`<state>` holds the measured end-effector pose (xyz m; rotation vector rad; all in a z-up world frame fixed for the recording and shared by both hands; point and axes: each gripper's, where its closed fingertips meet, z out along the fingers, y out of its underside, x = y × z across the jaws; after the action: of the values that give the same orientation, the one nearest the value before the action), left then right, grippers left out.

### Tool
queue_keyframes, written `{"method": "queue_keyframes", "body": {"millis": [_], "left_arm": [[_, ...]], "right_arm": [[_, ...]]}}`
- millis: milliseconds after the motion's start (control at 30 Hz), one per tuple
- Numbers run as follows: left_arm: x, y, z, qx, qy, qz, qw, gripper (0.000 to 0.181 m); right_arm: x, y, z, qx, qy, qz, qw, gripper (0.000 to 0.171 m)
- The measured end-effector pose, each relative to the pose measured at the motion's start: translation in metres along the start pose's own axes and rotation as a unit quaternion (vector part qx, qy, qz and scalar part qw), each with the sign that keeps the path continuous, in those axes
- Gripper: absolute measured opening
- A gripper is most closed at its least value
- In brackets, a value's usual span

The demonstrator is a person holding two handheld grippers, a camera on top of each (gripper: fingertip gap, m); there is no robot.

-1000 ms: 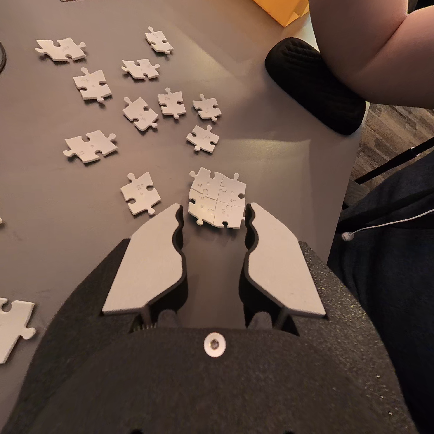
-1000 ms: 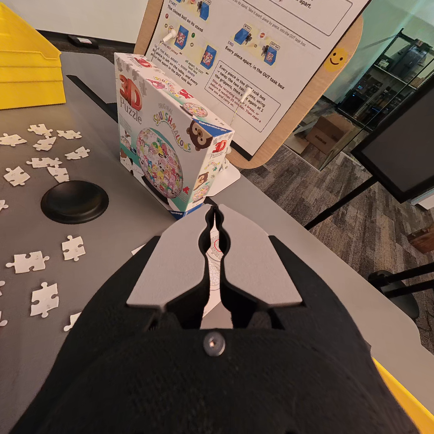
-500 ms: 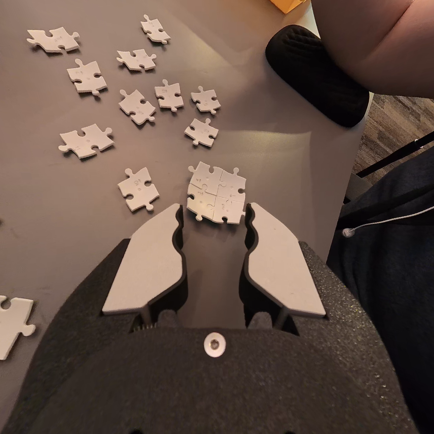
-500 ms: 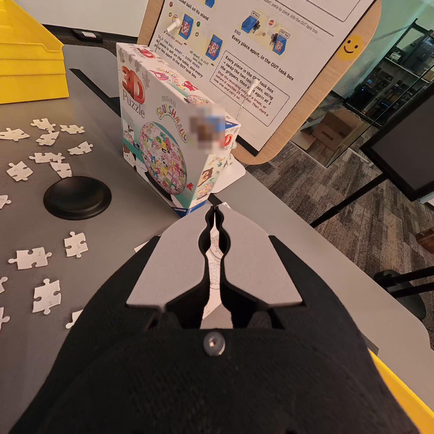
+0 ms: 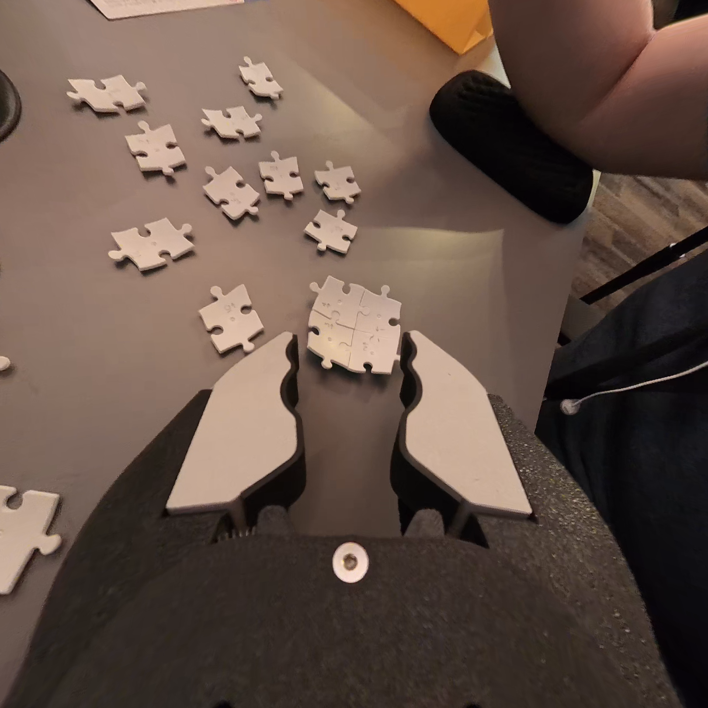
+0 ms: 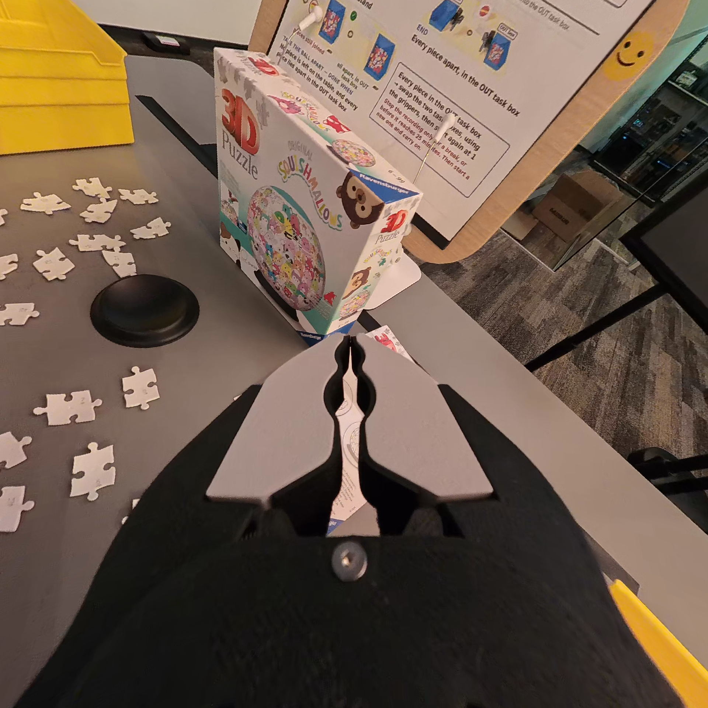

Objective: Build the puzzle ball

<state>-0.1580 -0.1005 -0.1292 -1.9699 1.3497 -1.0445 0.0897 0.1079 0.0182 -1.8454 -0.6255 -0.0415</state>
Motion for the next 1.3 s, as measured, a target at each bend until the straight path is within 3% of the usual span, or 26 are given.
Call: {"method": "queue_keyframes", "body": {"millis": [867, 1300], "left_arm": [[0.025, 0.021, 0.005, -0.054, 0.016, 0.020, 0.998, 0.049], [0.041, -0.009, 0.022, -0.014, 0.020, 0.054, 0.998, 0.041]], "right_arm": [[-0.020, 0.007, 0.011, -0.024, -0.026, -0.025, 0.999, 0.002], [-0.030, 0.010, 0.015, -0.031, -0.039, -0.041, 0.998, 0.002]]}}
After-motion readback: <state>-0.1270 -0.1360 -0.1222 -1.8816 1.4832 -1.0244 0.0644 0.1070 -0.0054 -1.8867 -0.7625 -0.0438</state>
